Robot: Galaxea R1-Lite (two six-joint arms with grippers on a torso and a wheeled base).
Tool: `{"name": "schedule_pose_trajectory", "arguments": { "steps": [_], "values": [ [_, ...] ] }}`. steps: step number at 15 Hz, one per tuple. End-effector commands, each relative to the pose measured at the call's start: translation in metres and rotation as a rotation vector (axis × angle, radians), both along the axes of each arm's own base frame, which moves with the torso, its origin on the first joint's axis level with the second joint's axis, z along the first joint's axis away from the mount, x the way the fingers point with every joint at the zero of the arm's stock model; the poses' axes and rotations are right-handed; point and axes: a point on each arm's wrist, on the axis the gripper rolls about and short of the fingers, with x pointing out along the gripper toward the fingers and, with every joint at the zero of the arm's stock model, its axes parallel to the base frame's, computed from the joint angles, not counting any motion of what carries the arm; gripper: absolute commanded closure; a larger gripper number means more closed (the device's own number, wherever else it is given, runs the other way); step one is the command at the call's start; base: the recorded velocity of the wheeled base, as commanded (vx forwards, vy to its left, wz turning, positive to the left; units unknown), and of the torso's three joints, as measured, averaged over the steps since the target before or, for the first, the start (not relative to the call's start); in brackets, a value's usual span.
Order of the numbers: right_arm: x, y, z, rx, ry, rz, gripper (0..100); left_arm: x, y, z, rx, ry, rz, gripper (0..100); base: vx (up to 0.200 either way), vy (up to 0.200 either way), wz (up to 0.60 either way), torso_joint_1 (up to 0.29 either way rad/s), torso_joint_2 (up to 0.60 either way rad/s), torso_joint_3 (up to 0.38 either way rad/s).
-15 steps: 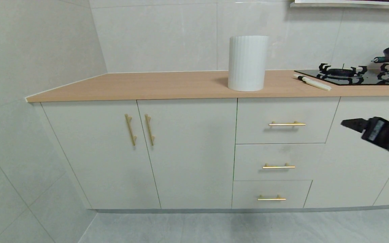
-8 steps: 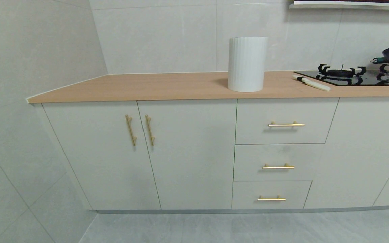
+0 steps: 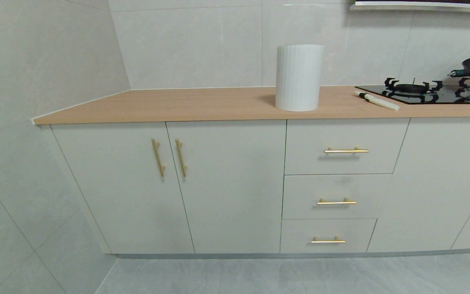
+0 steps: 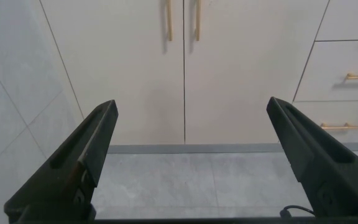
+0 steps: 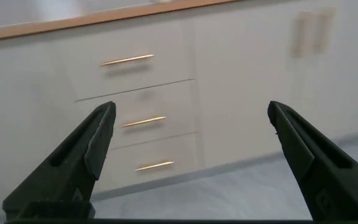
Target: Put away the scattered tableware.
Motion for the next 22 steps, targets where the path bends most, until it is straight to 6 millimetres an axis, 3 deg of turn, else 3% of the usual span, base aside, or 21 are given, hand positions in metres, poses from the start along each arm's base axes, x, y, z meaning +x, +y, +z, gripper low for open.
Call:
{"name": "schedule_pose_trajectory", "arguments": {
  "steps": [1, 4, 16, 22],
  "values": [
    [0.009, 0.002, -0.027, -0.014, 0.014, 0.080, 0, 0.000, 0.000, 0.000, 0.000, 0.000, 0.000, 0, 0.000, 0.000, 0.00, 0.000, 0.00, 0.000],
    [0.014, 0.003, -0.045, -0.062, 0.111, 0.121, 0, 0.000, 0.000, 0.000, 0.000, 0.000, 0.000, 0, 0.000, 0.000, 0.00, 0.000, 0.00, 0.000],
    [0.014, 0.003, -0.046, -0.084, 0.114, 0.143, 0, 0.000, 0.000, 0.000, 0.000, 0.000, 0.000, 0, 0.000, 0.000, 0.00, 0.000, 0.00, 0.000],
    [0.014, 0.003, -0.046, -0.083, 0.114, 0.144, 0, 0.000, 0.000, 0.000, 0.001, -0.002, 0.000, 0, 0.200, 0.000, 0.00, 0.005, 0.00, 0.002]
  ]
}}
